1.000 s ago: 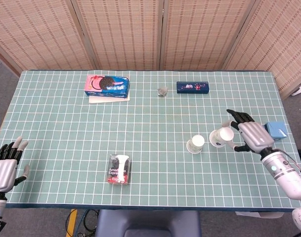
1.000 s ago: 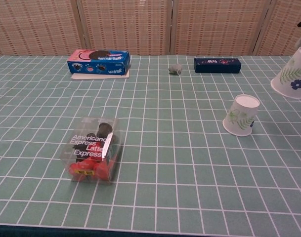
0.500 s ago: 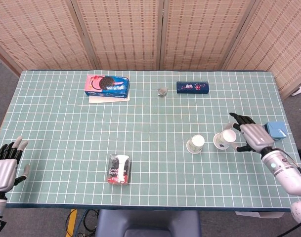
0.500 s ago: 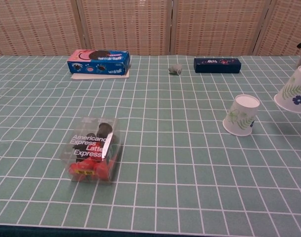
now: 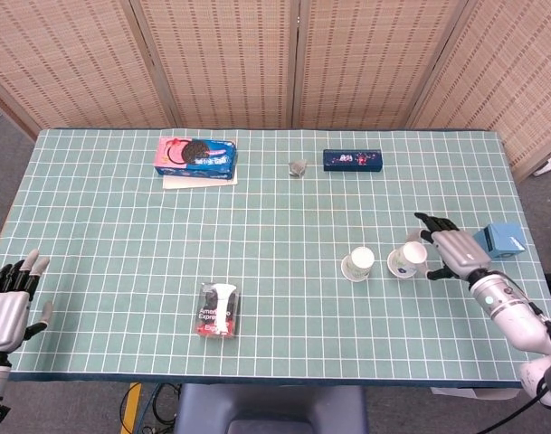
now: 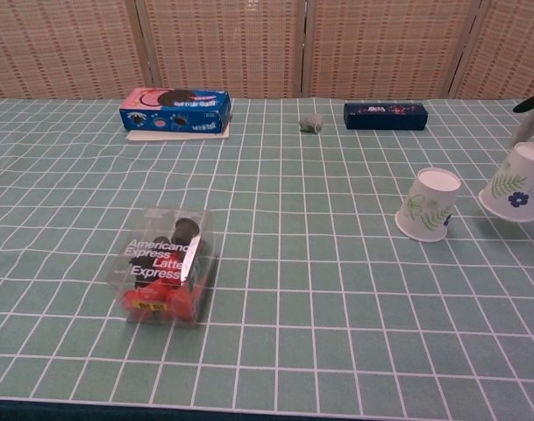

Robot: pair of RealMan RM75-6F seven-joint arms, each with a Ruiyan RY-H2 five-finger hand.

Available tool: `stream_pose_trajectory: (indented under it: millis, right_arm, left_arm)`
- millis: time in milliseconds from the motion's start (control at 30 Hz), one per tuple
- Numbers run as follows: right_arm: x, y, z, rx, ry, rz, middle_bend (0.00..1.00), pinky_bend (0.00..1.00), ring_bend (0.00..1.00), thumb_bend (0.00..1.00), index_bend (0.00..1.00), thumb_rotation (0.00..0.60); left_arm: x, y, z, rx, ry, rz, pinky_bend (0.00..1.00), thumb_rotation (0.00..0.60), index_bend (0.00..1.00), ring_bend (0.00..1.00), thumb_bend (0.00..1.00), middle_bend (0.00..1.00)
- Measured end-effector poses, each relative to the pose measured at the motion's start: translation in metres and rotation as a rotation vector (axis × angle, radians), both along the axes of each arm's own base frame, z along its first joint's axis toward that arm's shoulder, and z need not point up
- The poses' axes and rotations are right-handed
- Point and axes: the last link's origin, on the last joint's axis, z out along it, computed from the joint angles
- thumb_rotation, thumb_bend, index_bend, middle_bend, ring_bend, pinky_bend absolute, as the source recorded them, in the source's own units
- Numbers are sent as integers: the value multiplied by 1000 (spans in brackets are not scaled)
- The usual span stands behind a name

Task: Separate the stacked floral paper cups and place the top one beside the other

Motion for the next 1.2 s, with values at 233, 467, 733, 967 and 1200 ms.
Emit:
stream_pose_trajectory:
  millis: [233, 467, 733, 967, 1200]
  right_arm:
    - [-7, -5, -13, 21, 8, -16, 0, 0, 0, 449, 400, 600]
    - [-7, -8, -24, 37, 10, -14, 0, 0, 0, 449, 401, 600]
    - [-8, -11, -29, 46, 12, -14, 0, 0, 0, 449, 401, 600]
    - [-10, -12, -31, 50, 16, -19, 0, 0, 0, 449, 400, 600]
    - [-11, -11, -32, 59, 23, -25, 0, 0, 0, 448, 400, 600]
  left_arm:
    - [0, -1, 1, 1, -5, -3, 0, 600, 0, 0, 495, 0]
    - [0, -1, 2, 2, -10, -5, 0, 600, 0, 0, 495, 0]
    - [0, -2, 3, 5, -13, -7, 0, 600, 0, 0, 495, 0]
    - [0, -2, 4, 6, -14, -6, 0, 600, 0, 0, 495, 0]
    - [1, -2, 4, 7, -15, -7, 0, 600, 0, 0, 495, 0]
